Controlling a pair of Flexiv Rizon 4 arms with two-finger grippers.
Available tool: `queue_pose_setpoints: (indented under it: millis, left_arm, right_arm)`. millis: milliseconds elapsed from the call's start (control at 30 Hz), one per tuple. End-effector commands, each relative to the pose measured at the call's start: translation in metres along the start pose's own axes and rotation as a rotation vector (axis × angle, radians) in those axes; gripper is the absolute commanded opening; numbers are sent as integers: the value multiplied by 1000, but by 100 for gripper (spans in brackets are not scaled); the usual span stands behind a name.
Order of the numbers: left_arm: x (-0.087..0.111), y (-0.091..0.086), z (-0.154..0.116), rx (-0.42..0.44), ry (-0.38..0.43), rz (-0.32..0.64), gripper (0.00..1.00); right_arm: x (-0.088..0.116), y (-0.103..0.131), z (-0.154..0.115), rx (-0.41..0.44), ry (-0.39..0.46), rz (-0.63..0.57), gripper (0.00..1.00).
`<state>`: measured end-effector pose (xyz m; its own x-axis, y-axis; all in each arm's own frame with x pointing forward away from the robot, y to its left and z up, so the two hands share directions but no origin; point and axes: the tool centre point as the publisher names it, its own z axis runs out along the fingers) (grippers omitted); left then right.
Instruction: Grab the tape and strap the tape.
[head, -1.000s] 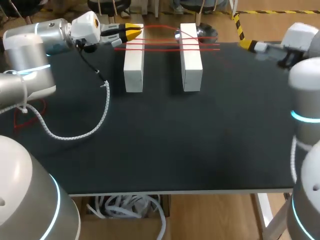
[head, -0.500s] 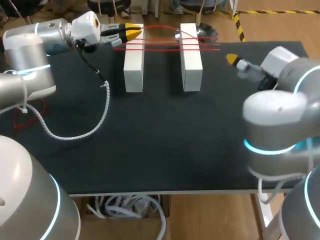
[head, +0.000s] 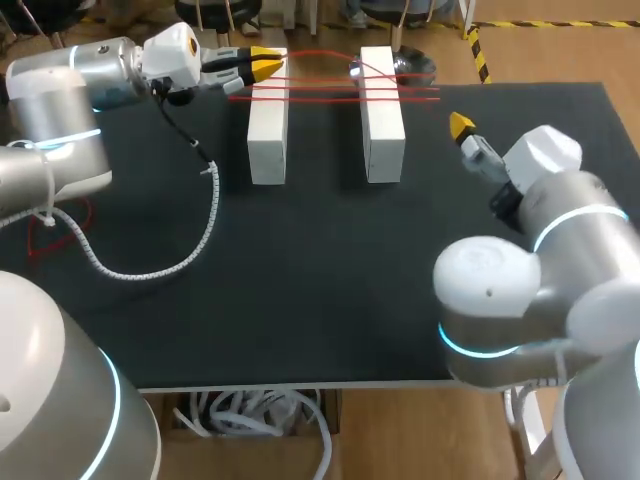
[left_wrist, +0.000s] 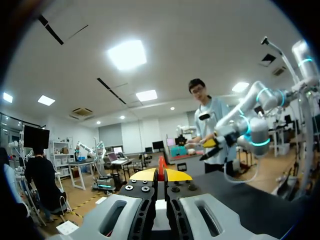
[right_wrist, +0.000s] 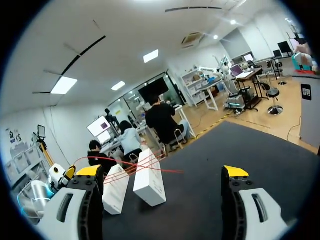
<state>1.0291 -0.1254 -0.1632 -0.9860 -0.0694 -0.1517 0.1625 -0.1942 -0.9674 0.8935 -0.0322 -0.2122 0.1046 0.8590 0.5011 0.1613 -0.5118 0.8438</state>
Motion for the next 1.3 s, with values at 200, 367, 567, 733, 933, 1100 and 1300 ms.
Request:
queue_pose_setpoints:
  millis: [200,367,567,733,933,1100,1300]
  left_arm:
    - [0,1,0,2,-1,1,0]
    - [0,1,0,2,-1,1,0]
    - [0,1,0,2,-1,1,0]
    - [0,1,0,2,-1,1,0]
    - [0,1,0,2,-1,1,0]
    - [0,1,0,2,-1,1,0]
    - [0,1,0,2,-1,1,0]
  right_arm:
    - [3,-5,0,-100,-7,1,100]
    - [10,-13,9,-41,-23,314,100]
    - [16,-22,25,28,-119,556,100]
    - [17,-23,27,44,-139,551,100]
    - [17,-23,27,44,-139,551,100]
    - [17,-23,27,44,-139,551,100]
    - [14,-26,31,47,-186,760,100]
